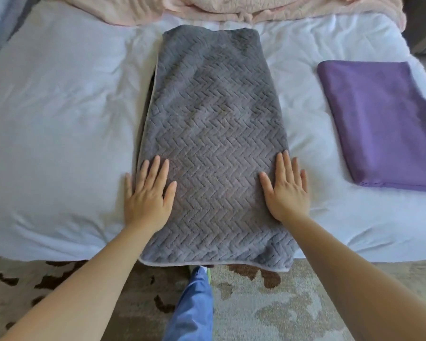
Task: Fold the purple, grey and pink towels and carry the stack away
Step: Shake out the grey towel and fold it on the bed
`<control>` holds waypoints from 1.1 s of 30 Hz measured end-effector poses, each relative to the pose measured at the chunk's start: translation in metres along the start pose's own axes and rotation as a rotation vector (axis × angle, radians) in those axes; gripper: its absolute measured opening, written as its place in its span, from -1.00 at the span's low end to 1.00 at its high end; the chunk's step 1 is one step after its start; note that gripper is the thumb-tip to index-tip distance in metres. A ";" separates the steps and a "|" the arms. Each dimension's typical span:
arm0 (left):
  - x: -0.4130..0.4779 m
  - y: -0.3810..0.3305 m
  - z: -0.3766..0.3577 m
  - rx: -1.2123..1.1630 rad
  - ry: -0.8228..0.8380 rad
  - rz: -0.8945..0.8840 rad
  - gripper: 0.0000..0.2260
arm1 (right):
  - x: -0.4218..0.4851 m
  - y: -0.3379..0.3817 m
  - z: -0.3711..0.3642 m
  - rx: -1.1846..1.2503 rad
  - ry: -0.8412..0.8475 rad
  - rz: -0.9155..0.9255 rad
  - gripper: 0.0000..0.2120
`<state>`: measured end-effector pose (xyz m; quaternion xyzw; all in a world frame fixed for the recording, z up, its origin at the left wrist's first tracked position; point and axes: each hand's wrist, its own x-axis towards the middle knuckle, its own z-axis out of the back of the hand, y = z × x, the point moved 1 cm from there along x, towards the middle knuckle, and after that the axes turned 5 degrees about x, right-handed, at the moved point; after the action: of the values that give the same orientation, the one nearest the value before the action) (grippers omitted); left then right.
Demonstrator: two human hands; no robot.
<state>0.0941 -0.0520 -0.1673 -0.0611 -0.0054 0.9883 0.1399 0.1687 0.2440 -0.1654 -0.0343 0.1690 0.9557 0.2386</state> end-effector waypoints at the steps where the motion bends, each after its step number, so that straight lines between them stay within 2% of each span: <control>1: 0.001 0.002 0.005 -0.005 -0.015 0.014 -0.45 | 0.003 0.002 0.005 0.011 -0.024 -0.027 -0.27; 3: 0.014 -0.001 0.021 -0.026 -0.071 0.009 -0.44 | 0.018 0.019 0.019 0.035 -0.071 0.015 -0.32; 5: 0.051 -0.013 0.038 -0.059 -0.123 -0.032 -0.46 | 0.049 0.050 0.031 0.063 -0.102 0.135 -0.36; 7: 0.097 -0.028 0.050 -0.049 -0.115 -0.098 -0.46 | 0.085 0.079 0.036 0.054 -0.046 0.251 -0.36; 9: 0.135 -0.031 0.046 0.009 -0.040 -0.127 -0.46 | 0.116 0.086 0.030 -0.006 0.079 0.291 -0.34; 12: 0.160 -0.003 0.031 0.089 0.067 -0.071 -0.45 | 0.146 0.059 0.023 -0.127 0.209 0.174 -0.26; 15: 0.177 0.025 0.036 0.075 0.059 -0.057 -0.44 | 0.171 0.040 0.033 -0.147 0.185 0.009 -0.26; 18: 0.222 0.019 0.058 -0.094 -0.007 -0.089 -0.43 | 0.205 0.054 0.049 -0.073 0.082 -0.006 -0.30; 20: 0.259 0.005 0.073 -0.230 -0.037 -0.110 -0.41 | 0.232 0.077 0.053 -0.005 0.077 0.120 -0.35; 22: 0.294 -0.005 0.078 -0.361 -0.019 -0.076 -0.36 | 0.257 0.098 0.050 0.010 0.142 0.244 -0.37; 24: 0.320 -0.008 0.077 -0.462 0.003 0.028 -0.30 | 0.278 0.103 0.041 -0.090 0.223 0.300 -0.34; 26: 0.344 -0.006 0.080 -0.635 -0.050 0.188 -0.32 | 0.301 0.098 0.042 -0.134 0.211 0.255 -0.31; 28: 0.370 -0.004 0.091 -0.848 -0.068 0.353 -0.37 | 0.325 0.094 0.054 -0.060 0.091 0.177 -0.39; 30: 0.400 -0.001 0.099 -1.043 -0.006 0.496 -0.39 | 0.352 0.096 0.068 0.058 0.020 0.138 -0.47; 31: 0.416 0.002 0.104 -1.183 0.043 0.542 -0.42 | 0.367 0.099 0.074 0.113 0.028 0.132 -0.47; 33: 0.444 0.000 0.118 -1.455 0.132 0.513 -0.62 | 0.397 0.104 0.085 0.159 0.098 0.160 -0.39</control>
<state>-0.3440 0.0716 -0.1027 -0.1959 -0.6308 0.7316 -0.1688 -0.2299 0.3629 -0.1112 -0.0485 0.2580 0.9524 0.1552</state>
